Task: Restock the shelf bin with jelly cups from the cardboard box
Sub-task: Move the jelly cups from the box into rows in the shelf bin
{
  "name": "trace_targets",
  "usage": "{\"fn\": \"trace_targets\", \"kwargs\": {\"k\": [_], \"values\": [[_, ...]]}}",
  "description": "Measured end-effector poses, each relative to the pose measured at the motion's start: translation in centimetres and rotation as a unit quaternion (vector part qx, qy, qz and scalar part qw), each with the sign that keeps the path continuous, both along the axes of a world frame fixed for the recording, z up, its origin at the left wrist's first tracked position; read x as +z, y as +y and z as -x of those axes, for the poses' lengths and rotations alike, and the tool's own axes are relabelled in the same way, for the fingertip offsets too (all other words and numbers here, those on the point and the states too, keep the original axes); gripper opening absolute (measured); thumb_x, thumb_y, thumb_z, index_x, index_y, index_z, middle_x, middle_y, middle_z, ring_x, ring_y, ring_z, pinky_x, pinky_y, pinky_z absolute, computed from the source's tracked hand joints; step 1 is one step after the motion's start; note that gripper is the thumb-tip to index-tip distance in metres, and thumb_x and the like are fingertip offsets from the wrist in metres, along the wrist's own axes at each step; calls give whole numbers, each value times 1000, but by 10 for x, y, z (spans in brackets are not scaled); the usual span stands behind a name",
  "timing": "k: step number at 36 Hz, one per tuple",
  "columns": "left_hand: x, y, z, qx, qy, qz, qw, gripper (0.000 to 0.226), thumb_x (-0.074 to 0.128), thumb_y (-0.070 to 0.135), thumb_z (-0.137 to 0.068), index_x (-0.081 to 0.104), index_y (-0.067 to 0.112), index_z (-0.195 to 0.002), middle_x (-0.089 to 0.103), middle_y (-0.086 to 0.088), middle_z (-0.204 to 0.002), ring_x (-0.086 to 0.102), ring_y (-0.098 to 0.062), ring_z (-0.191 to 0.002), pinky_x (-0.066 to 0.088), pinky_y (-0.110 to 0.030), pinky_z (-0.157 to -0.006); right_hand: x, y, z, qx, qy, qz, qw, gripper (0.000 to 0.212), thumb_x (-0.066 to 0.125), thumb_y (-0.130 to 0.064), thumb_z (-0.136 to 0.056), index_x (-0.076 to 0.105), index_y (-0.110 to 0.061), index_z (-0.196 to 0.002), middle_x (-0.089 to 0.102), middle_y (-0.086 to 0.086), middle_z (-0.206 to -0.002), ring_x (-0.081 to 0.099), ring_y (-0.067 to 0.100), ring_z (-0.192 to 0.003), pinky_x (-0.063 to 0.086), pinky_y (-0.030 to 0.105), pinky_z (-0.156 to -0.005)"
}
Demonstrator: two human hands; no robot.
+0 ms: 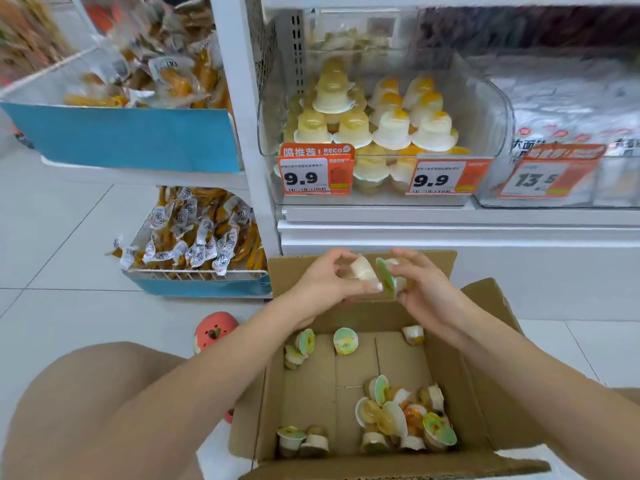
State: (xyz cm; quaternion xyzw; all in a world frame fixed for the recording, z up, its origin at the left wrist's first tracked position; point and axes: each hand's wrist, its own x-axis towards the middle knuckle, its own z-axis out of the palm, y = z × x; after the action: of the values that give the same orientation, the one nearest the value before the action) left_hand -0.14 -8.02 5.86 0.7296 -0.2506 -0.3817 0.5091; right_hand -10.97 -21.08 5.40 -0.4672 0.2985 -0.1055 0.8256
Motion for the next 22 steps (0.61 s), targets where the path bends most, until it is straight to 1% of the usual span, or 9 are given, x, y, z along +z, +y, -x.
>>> {"fn": "trace_targets", "kwargs": {"k": [3, 5, 7, 9, 12, 15, 18, 20, 22], "values": [[21, -8, 13, 33, -65, 39, 997, 51, 82, 29, -69, 55, 25, -112, 62, 3, -108, 59, -9, -90, 47, -11, -67, 22, 5, 1, 66, -44, -8, 997, 37, 57, -17, -92, 53, -5, -127, 61, 8, -108, 59, 7, -79, 46, 16, -61], [29, -9, 16, 30, -111, 54, 992, 51, 83, 27, -68, 57, 23, -111, 63, 5, -105, 58, -8, -88, 45, -11, -68, 32, 3, 4, 99, -55, -9, 994, 45, 54, -27, -91, 53, -1, -128, 59, 13, -117, 59, 14, -95, 50, 21, -80], [34, -7, 15, 5, -157, 45, 987, 54, 84, 26, -67, 57, 23, -113, 61, 10, -107, 57, -3, -94, 44, -10, -75, 40, 0, 8, 122, -61, -14, 991, 47, 49, -30, -94, 50, -1, -131, 59, 18, -128, 57, 28, -113, 44, 36, -100], [36, -5, 15, -6, -180, 37, 983, 58, 85, 25, -66, 55, 22, -116, 59, 16, -108, 54, 3, -98, 40, -4, -78, 46, -2, 10, 141, -61, 9, 988, 45, 48, -28, -94, 48, -4, -132, 60, 19, -126, 60, 29, -113, 48, 38, -97], [35, -5, 20, -4, -212, 47, 976, 58, 84, 24, -66, 55, 24, -116, 61, 18, -105, 56, 4, -96, 41, -2, -75, 48, -1, 11, 151, -49, 17, 987, 46, 55, -22, -89, 47, -7, -132, 61, 21, -123, 64, 26, -104, 56, 38, -86], [39, -6, 24, 10, -235, 56, 970, 60, 82, 25, -68, 54, 27, -121, 59, 19, -103, 54, 9, -92, 40, -1, -75, 50, -3, 11, 149, -56, -14, 987, 46, 55, -20, -89, 48, -2, -131, 66, 17, -108, 67, 21, -87, 57, 30, -74], [43, -7, 21, 6, -252, 58, 966, 65, 80, 31, -70, 51, 29, -128, 58, 17, -110, 53, 6, -97, 40, -3, -78, 54, -6, 8, 157, -59, -12, 986, 48, 57, -24, -86, 50, -2, -128, 68, 14, -105, 68, 19, -80, 57, 33, -82], [47, -9, 17, 5, -253, 54, 966, 65, 80, 35, -69, 52, 31, -127, 60, 15, -112, 55, -1, -101, 43, -10, -82, 57, -10, 6, 169, -60, -1, 984, 53, 63, -30, -82, 52, -5, -127, 67, 13, -111, 67, 18, -82, 54, 35, -91], [51, -11, 12, 8, -253, 56, 966, 63, 82, 34, -68, 55, 29, -125, 61, 12, -112, 56, -4, -102, 46, -16, -85, 61, -15, 3, 187, -66, 8, 980, 55, 66, -31, -79, 55, -6, -127, 66, 14, -116, 67, 18, -85, 52, 35, -92]]}}
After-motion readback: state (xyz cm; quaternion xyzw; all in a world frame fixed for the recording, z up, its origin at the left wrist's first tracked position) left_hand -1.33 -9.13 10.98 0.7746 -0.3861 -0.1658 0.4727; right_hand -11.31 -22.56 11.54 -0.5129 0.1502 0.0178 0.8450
